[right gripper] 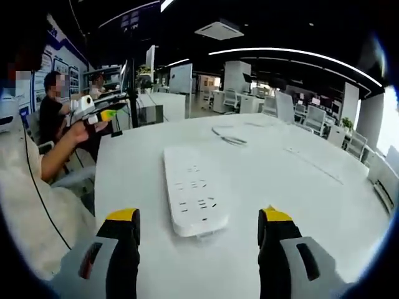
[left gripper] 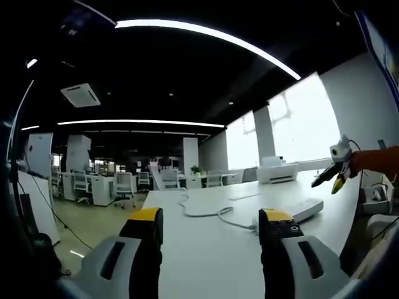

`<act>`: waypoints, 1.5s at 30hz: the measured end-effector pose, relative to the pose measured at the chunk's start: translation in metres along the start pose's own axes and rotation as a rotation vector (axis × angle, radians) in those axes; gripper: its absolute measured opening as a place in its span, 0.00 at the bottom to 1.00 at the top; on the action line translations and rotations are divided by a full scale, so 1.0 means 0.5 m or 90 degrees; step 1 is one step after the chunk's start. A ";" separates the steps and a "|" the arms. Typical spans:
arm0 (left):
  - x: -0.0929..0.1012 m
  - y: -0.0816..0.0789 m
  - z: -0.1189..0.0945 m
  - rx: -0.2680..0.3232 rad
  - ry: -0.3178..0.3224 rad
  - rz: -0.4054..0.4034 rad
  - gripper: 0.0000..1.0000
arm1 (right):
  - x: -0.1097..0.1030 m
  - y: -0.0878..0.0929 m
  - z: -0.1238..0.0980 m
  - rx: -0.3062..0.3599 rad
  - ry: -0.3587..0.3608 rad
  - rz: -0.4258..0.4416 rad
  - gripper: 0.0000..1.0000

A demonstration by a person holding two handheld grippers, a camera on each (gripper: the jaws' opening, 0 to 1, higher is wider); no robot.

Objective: Pick up the power strip scattered on the table, fix it on the side mounting bracket of the table, and press the switch

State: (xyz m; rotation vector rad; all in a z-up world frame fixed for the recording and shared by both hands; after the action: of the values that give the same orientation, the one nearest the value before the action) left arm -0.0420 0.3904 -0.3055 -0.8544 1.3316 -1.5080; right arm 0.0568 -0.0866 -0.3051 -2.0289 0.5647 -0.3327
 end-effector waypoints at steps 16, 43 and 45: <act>0.003 0.004 0.004 -0.005 0.007 0.002 0.66 | 0.036 0.006 0.025 -0.025 -0.006 -0.016 0.73; -0.001 0.007 0.000 -0.006 0.006 -0.002 0.66 | 0.016 0.022 0.077 -0.062 -0.042 -0.048 0.68; -0.002 0.006 -0.001 -0.005 0.003 -0.002 0.66 | 0.015 0.025 0.079 -0.058 -0.043 -0.044 0.67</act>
State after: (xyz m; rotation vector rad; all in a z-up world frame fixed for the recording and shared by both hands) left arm -0.0413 0.3916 -0.3085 -0.8581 1.3406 -1.5088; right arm 0.0777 -0.0663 -0.3353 -2.1421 0.4755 -0.2824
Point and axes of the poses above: the point that each gripper's makers call its tool centre point, and the gripper's own axes: z roughly forward along the fingers, x roughly to its right, y roughly out of its underside, the point moved 10 cm from there along -z, roughly backward along the fingers, and after that the axes turned 2 degrees about z, right-handed, at the moved point
